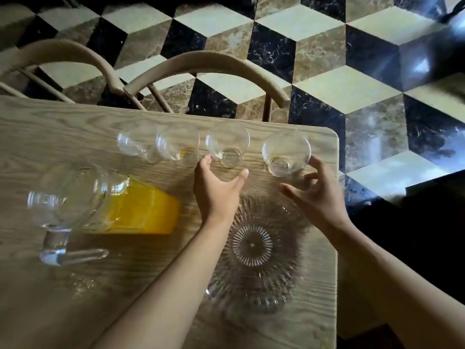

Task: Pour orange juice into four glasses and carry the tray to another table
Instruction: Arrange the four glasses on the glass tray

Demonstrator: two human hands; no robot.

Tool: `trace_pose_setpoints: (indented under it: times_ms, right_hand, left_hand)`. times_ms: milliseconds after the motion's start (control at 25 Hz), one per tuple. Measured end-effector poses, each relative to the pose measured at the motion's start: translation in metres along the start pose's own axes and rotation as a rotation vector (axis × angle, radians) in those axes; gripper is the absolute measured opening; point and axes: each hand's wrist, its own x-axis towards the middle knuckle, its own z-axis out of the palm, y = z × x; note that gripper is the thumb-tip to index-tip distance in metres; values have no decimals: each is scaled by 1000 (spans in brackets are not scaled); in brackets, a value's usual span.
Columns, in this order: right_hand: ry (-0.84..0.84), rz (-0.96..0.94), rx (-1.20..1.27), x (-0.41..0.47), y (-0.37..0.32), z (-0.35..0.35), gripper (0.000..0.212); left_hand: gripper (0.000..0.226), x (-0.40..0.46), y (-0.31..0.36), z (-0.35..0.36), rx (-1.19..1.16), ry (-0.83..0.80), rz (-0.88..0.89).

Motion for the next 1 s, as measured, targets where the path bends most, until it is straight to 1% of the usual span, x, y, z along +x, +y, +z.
trace_pose_setpoints:
  times_ms: [80, 200, 320, 440, 560, 680, 880, 1000]
  right_hand:
    - [3, -11, 8, 6, 0, -2, 88]
    - [-42, -47, 50, 12, 4, -2, 89]
    - [-103, -101, 78, 19, 3, 0, 95]
    - [-106, -114, 156, 20, 2, 4, 93]
    - [-94, -131, 257, 23, 4, 8, 84]
    - [-76, -152, 268, 24, 3, 11, 81]
    - [-46, -179, 285, 20, -2, 9, 76]
    - [-41, -187, 284, 8, -7, 0, 77]
  left_hand:
    - [93, 7, -1, 1, -19, 23, 25]
    - [98, 16, -4, 4, -72, -1, 3]
    - [95, 20, -2, 11, -163, -35, -40]
    - [94, 24, -3, 12, -222, -27, -23]
    - [78, 28, -1, 13, -253, -29, 5]
    - [67, 28, 4, 13, -244, -28, 63]
    - [71, 24, 10, 7, -215, -5, 137]
    - [70, 11, 16, -9, -148, -5, 197]
